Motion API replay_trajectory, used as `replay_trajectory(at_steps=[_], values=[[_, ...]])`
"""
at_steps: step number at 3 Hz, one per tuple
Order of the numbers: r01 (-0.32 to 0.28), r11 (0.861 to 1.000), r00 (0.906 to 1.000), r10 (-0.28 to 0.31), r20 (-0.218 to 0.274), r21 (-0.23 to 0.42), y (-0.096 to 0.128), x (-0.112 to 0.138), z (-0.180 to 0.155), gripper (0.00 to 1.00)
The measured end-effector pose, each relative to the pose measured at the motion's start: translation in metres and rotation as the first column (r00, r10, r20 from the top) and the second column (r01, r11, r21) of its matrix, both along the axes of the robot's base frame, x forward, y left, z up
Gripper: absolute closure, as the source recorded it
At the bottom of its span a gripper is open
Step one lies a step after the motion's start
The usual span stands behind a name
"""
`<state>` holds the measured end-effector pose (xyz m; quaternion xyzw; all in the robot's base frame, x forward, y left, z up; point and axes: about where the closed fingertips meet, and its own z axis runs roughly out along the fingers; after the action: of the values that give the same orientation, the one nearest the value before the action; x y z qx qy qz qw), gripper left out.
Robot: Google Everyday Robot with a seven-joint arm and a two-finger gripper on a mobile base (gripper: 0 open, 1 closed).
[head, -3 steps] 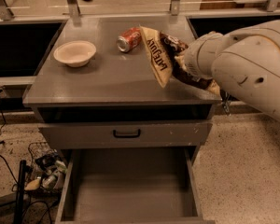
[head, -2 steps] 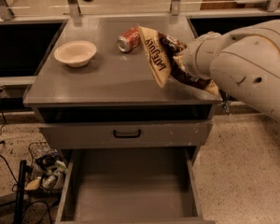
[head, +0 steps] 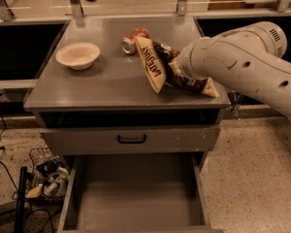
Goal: Pick brown chip bag from middle drawer and place on counter
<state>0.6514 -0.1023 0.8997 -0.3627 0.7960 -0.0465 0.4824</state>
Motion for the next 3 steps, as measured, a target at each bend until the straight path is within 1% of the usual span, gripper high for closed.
replay_trajectory(at_steps=[1, 2, 3], values=[[0.000, 1.000, 1.0000, 0.000, 0.000, 0.000, 0.0000, 0.0000, 0.0000, 1.00], [0.000, 1.000, 1.0000, 0.000, 0.000, 0.000, 0.0000, 0.0000, 0.0000, 0.86], [0.000, 1.000, 1.0000, 0.000, 0.000, 0.000, 0.0000, 0.0000, 0.0001, 0.62]])
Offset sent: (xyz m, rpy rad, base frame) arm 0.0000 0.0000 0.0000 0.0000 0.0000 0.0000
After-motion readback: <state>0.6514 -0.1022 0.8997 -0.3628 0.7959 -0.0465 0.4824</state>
